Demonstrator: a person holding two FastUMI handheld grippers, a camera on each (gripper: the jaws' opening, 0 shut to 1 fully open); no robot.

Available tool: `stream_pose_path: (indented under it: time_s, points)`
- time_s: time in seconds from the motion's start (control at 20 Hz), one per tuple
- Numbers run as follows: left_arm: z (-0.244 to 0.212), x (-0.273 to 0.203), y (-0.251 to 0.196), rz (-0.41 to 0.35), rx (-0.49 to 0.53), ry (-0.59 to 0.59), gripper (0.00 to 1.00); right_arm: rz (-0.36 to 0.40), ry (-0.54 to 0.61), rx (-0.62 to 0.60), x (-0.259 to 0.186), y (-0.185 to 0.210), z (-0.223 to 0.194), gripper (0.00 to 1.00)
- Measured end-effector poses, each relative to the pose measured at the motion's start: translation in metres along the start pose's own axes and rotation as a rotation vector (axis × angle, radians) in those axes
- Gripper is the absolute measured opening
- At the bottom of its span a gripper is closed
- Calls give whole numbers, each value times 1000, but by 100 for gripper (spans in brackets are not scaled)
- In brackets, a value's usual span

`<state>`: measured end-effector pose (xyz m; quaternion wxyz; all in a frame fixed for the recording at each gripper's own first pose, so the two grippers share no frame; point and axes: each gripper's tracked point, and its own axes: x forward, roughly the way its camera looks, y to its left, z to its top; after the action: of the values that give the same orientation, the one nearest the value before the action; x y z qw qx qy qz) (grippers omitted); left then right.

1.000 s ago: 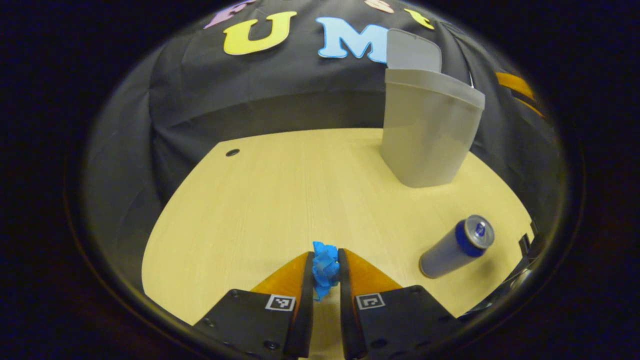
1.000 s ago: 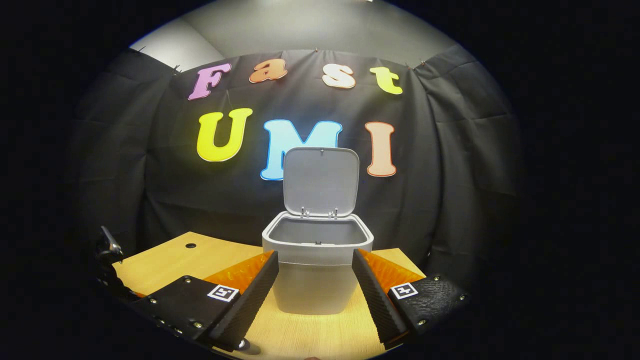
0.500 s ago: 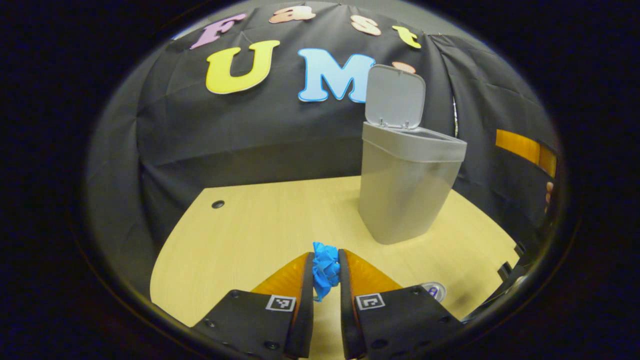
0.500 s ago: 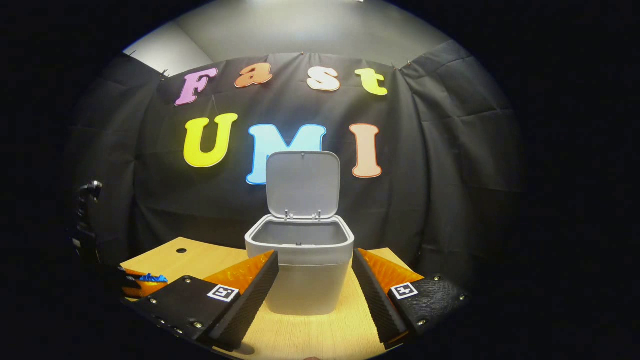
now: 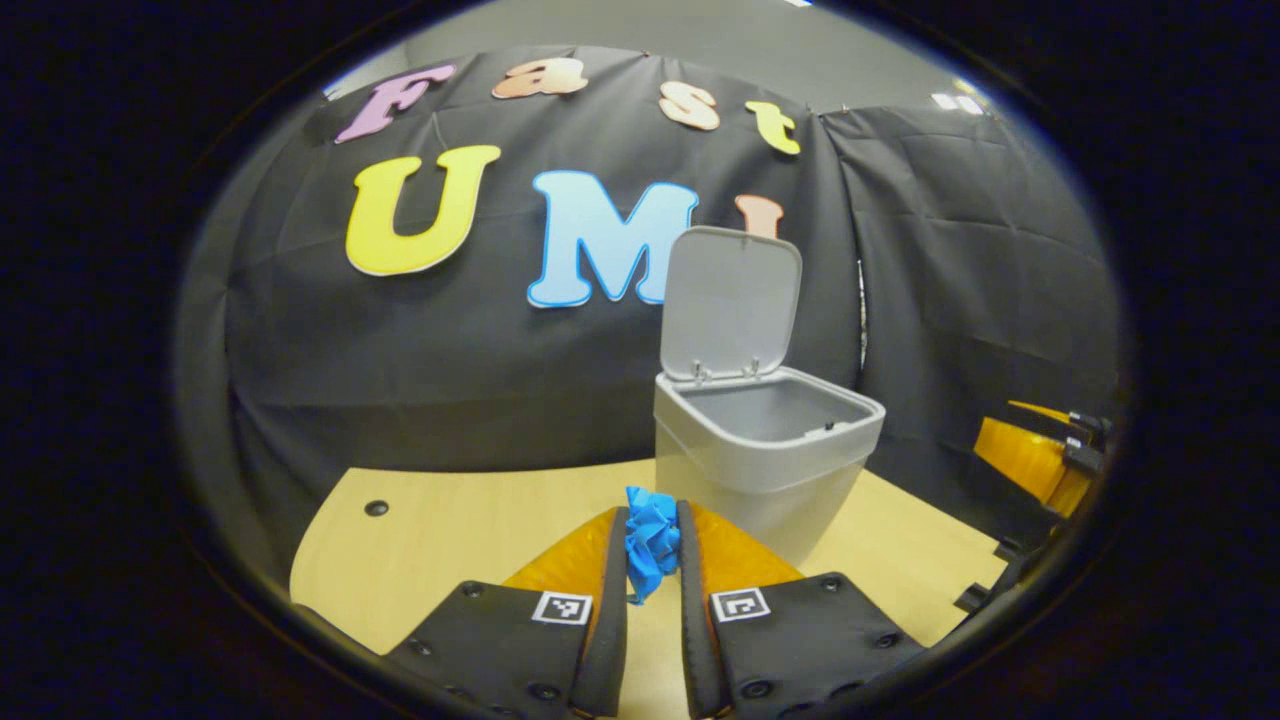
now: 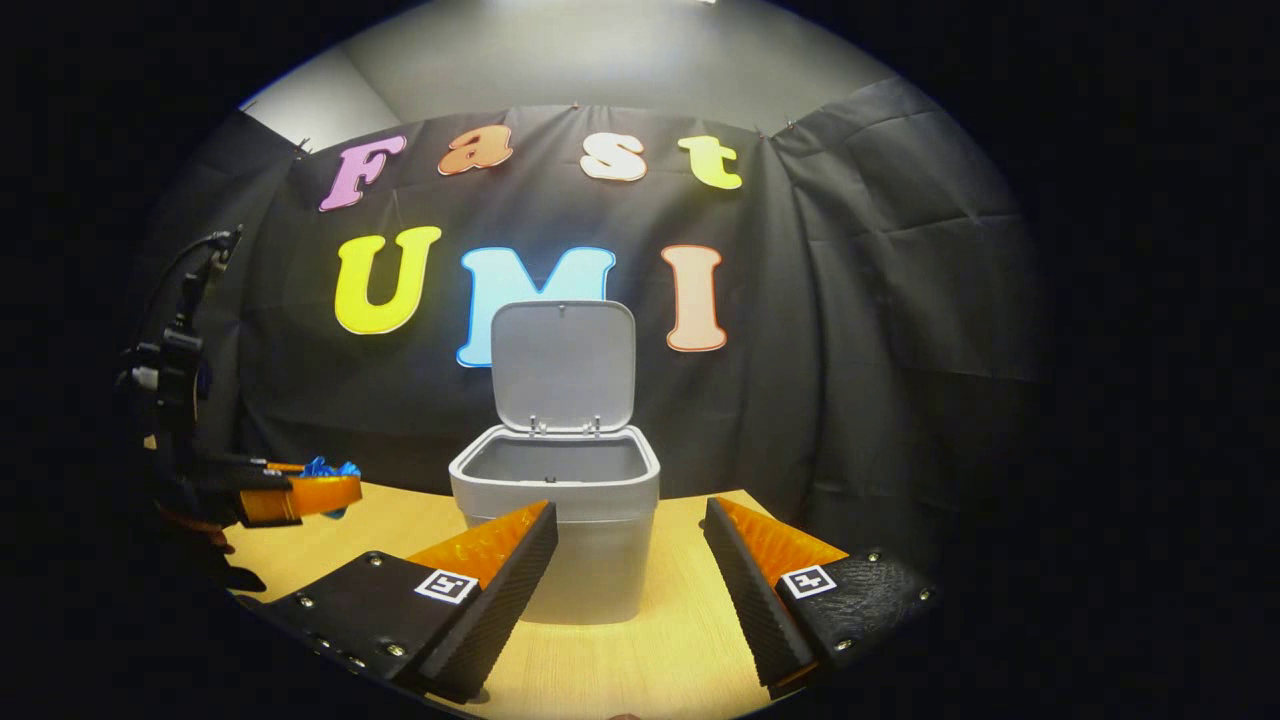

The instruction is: Press the lid of the desktop garbage bin to open it, pick up the crumpled paper on the desktop and throw it into the bin, then pick up the pop can on the desktop and drop it into the bin, and finally close the garbage bin lid.

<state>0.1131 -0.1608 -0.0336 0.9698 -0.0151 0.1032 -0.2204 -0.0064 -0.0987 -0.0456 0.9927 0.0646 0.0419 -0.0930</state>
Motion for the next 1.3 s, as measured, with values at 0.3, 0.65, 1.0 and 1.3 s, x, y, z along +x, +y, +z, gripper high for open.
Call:
stream_pose_path:
  time_s: [0.3,0.65,1.0,1.3]
  points:
    - [47,47,-34,-80,30,-108,37,-63,8,-3,-12,-20,-1,95]
    - [61,108,-70,-172,-20,-106,29,-127,40,-6,-29,-36,-10,95]
    - [47,141,-83,-186,-5,-44,39,-170,54,7,-40,-44,-14,95]
    - [33,144,-88,-211,-33,2,65,-173,50,8,-46,-40,-13,95]
